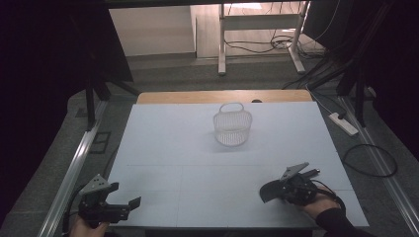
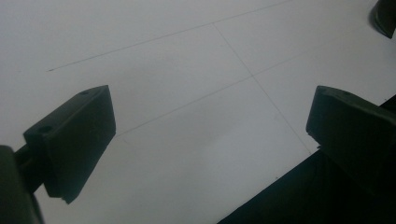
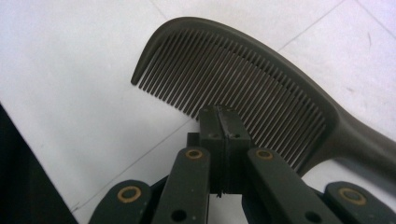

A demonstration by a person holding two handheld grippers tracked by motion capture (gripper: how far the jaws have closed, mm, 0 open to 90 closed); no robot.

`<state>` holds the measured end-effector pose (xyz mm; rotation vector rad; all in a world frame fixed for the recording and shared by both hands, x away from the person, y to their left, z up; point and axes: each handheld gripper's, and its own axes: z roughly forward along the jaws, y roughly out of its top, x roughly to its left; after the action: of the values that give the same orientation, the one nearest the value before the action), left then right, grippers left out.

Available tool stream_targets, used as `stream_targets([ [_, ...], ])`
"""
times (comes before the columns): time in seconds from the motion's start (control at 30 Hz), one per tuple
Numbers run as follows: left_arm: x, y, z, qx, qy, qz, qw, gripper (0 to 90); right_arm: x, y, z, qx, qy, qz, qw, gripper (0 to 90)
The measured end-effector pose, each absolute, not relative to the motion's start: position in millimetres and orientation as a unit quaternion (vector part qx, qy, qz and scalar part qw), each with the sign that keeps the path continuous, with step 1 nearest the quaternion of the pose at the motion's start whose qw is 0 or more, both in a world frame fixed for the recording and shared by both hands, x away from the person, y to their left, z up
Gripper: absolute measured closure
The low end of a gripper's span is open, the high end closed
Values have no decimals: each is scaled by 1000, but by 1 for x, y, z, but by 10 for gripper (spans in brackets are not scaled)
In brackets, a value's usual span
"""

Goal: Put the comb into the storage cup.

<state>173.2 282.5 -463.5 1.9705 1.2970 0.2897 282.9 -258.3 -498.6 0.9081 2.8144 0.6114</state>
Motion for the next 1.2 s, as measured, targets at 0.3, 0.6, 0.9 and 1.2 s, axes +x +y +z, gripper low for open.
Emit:
stream_targets([
  [0.3, 174, 282, -464, 769, 507, 112, 373, 24, 294, -251, -500, 300, 928, 210, 71, 897],
  [0.6, 174, 282, -464, 769, 507, 111, 373, 25, 316, -241, -502, 307, 923, 219, 82, 898],
  [0.9, 174, 282, -464, 769, 507, 111, 373, 26, 334, -236, -503, 322, 915, 227, 91, 898],
  [1.2, 174, 282, -464, 770, 507, 110, 372, 28, 354, -231, -504, 337, 907, 231, 100, 898],
])
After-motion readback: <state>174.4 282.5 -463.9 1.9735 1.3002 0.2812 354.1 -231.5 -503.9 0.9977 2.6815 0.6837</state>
